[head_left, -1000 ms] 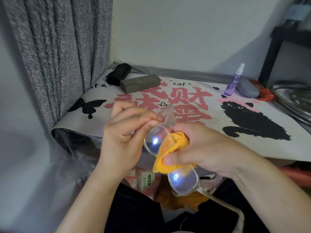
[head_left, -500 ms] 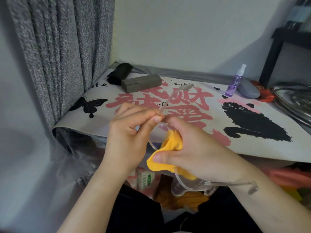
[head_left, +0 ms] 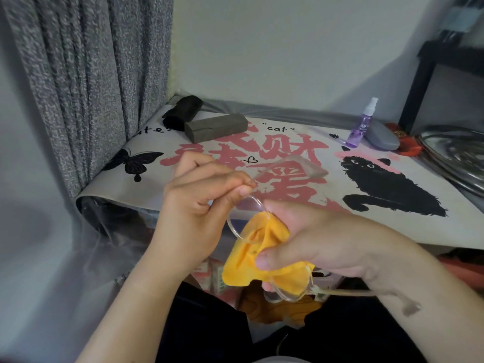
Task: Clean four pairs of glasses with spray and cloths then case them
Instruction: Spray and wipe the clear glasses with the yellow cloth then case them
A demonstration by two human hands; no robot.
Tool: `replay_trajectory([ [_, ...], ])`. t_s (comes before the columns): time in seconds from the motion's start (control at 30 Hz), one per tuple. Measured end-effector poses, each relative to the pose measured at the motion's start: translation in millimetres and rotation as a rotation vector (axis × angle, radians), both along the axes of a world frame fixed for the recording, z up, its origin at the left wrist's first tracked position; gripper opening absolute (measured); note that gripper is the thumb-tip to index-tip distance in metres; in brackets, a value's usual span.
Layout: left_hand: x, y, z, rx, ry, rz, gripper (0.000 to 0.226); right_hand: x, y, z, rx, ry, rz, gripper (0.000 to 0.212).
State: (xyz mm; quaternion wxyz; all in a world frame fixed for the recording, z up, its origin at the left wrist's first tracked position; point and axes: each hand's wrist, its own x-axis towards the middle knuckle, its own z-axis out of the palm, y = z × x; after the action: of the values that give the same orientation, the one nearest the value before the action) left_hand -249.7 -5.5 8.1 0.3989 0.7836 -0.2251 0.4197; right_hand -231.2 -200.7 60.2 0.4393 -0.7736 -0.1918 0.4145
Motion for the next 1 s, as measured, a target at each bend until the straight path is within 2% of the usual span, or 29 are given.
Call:
replay_trajectory([
  [0.07, -0.5, -0.4, -0.4, 0.034, 0.002, 0.017, 0.009, -0.8, 3.9, -3.1, -0.197, -0.19, -0.002, 0.093],
  [0.13, 0.1, -0.7, -2.0, 0.026, 0.017, 0.017, 0.009, -5.3, 8.1, -2.5, -0.295, -0.313, 0.003, 0.1],
  [0.3, 3.9, -2.1, -5.2, -0.039, 0.047, 0.029, 0.01, -2.2, 7.3, -10.3, -0.204, -0.421, -0.048, 0.076],
  [0.4, 4.6, -1.4, -6.9, -0.059, 0.054, 0.006, 0.009, 3.8, -0.5, -14.9, -0.076, -0.3, -0.073, 0.065],
  [0.5, 4.0, 0.1, -7.2, -0.035, 0.034, -0.002, 0.008, 2.4, -10.4, -10.6, 0.252, 0.08, -0.097, 0.043],
  [0.57, 3.3, 1.0, -7.4, -0.052, 0.018, -0.002, 0.01, 5.5, -15.4, -13.4, 0.439, 0.228, -0.294, 0.04],
  [0.6, 2.7, 2.0, -7.2, -0.071, 0.0, 0.0, 0.01, 10.7, -18.6, -19.5, 0.469, 0.212, -0.425, 0.04],
  [0.7, 2.7, 7.2, -7.1, -0.092, -0.066, 0.024, 0.01, 22.0, -28.3, -31.5, 0.375, 0.027, -0.658, 0.031],
  [0.77, 3.2, 10.3, -7.1, -0.107, -0.105, 0.049, 0.013, 22.9, -37.3, -32.4, 0.187, -0.153, -0.626, 0.01],
  [0.8, 3.5, 11.1, -7.2, -0.138, -0.117, 0.044, 0.016, 22.0, -41.9, -30.4, 0.09, -0.244, -0.589, 0.007],
  [0.9, 3.5, 9.9, -7.2, -0.202, -0.143, 0.051, 0.017, 18.6, -50.3, -21.1, -0.07, -0.494, -0.526, 0.017],
  [1.0, 3.3, 10.4, -9.3, -0.202, -0.14, 0.053, 0.013, 14.3, -49.9, -10.3, 0.007, -0.584, -0.511, 0.032],
])
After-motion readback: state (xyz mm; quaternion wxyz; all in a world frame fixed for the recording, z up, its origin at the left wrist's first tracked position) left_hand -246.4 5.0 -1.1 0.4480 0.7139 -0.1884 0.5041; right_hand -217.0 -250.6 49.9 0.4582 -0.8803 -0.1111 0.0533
